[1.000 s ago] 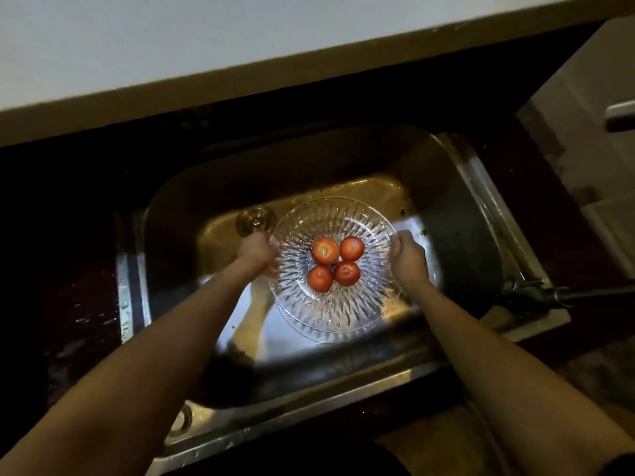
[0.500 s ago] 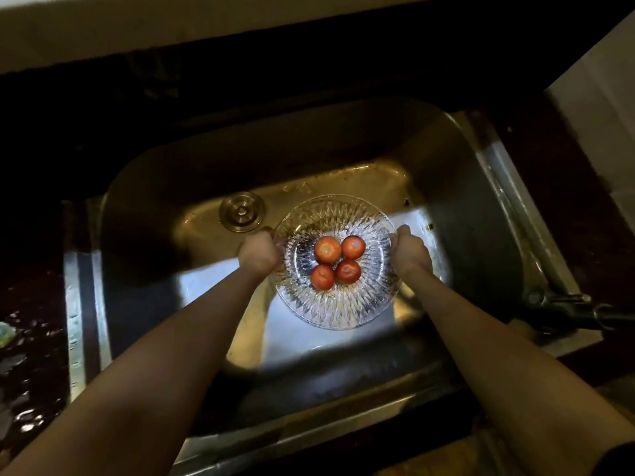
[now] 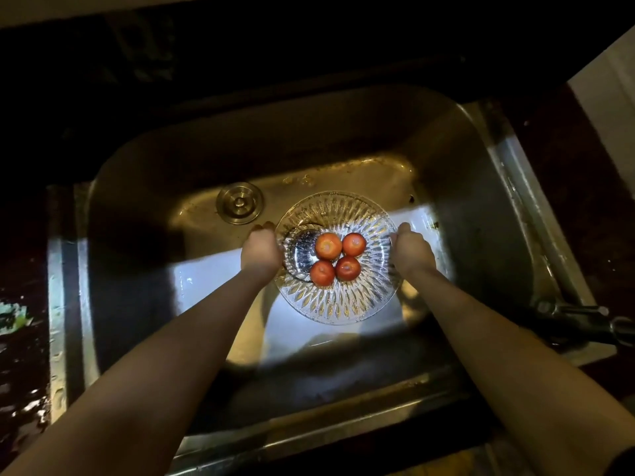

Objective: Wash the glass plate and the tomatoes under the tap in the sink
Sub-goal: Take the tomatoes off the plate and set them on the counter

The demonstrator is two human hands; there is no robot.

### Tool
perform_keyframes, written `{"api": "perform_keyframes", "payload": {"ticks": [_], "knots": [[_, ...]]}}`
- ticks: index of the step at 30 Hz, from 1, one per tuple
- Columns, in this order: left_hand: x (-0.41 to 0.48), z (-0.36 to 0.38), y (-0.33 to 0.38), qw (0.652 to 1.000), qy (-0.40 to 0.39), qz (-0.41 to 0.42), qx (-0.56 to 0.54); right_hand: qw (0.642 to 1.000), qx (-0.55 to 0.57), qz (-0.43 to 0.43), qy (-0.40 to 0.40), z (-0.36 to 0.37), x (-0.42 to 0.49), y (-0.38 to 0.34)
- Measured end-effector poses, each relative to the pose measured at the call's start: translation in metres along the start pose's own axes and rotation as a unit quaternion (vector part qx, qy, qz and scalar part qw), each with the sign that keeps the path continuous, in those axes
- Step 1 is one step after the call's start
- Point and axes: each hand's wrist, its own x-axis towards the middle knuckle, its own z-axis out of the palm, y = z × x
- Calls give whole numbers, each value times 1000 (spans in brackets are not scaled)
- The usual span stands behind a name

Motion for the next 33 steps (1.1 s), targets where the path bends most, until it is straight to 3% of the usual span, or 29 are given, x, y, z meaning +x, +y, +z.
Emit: {"api": "perform_keyframes", "payload": {"ticks": [4, 7, 10, 14, 19, 25, 29, 33], "knots": [[-13, -1, 0, 1000, 9, -21, -13, 1000, 12, 24, 6, -10, -14, -7], [-38, 1, 10, 998, -12, 34, -42, 998, 6, -52, 29, -15, -34, -16], [-57, 12, 27, 992, -74, 63, -84, 987, 73, -129, -57, -11, -57, -30], [-56, 26, 38, 990, -100, 34, -94, 982, 73, -127, -117, 0, -72, -40], [-56, 35, 42, 990, -79, 24, -116, 990, 48, -108, -74, 12, -72, -44], [-62, 25, 38, 986, -74, 21, -147, 987, 40, -149, -38, 14, -77, -45], [-71, -3, 28, 981, -60, 7, -186, 977, 92, -192, -28, 3, -88, -51], [-87, -50, 7, 976, 12, 15, -217, 958, 151, -239, -47, -22, -101, -81]]}}
